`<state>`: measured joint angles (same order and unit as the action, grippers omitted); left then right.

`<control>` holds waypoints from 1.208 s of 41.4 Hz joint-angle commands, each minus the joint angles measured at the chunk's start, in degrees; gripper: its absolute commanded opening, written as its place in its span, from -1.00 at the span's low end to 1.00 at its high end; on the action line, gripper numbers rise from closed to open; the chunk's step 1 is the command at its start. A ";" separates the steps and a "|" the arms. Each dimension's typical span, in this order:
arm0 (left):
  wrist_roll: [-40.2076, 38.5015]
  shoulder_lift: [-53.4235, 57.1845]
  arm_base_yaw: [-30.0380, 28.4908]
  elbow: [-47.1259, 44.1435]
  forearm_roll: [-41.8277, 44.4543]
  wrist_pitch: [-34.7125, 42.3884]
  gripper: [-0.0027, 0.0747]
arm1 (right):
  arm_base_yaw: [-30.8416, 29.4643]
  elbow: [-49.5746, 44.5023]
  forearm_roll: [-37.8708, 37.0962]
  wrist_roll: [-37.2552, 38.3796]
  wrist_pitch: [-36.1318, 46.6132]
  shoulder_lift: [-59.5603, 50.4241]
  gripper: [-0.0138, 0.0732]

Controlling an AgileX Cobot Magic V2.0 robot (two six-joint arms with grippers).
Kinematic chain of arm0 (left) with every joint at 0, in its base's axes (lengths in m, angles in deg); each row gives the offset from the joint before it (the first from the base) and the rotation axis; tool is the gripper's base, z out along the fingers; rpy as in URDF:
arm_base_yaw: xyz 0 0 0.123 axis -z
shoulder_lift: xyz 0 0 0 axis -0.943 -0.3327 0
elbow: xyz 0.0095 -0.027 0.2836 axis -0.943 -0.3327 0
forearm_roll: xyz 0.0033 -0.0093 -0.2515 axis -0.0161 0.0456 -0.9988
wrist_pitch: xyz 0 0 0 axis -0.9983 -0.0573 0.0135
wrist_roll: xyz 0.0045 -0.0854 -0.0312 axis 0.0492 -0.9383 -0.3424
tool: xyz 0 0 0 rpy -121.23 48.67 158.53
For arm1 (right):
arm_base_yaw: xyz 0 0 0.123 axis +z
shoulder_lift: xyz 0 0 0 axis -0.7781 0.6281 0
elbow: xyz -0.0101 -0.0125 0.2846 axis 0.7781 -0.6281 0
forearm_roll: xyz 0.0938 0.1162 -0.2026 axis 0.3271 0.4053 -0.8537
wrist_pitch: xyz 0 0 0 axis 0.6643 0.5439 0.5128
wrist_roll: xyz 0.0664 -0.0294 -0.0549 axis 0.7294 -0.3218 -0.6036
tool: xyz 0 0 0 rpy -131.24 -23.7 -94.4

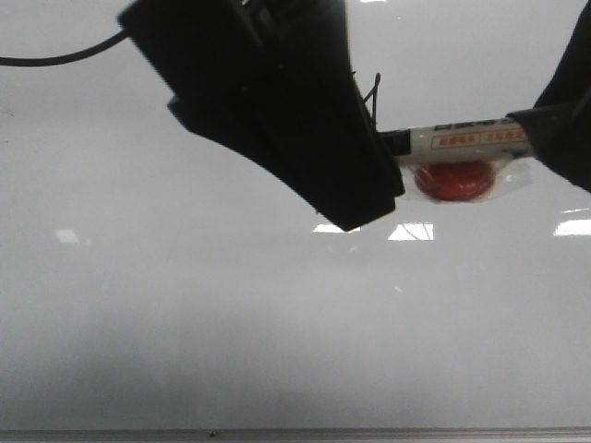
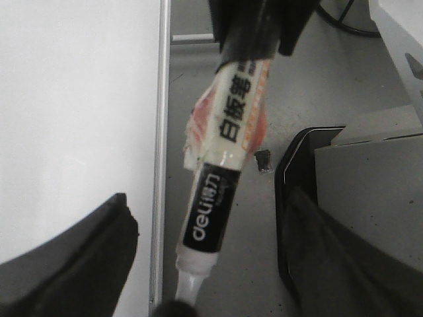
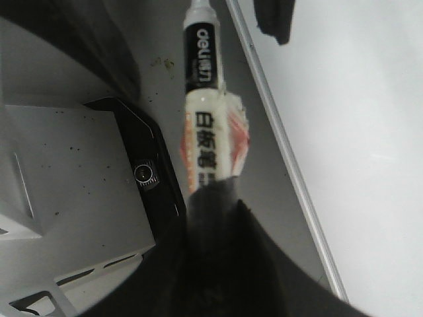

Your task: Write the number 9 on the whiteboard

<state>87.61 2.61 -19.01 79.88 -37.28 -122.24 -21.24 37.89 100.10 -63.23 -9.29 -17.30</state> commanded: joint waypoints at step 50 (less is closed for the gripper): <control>-65.88 18.49 -31.73 -5.94 42.78 4.55 -0.85 | -14.89 1.81 -10.39 16.36 2.71 -10.28 0.80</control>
<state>25.93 18.67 -46.00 75.26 4.00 -124.04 -35.62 37.89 89.51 -47.12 -9.02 -27.06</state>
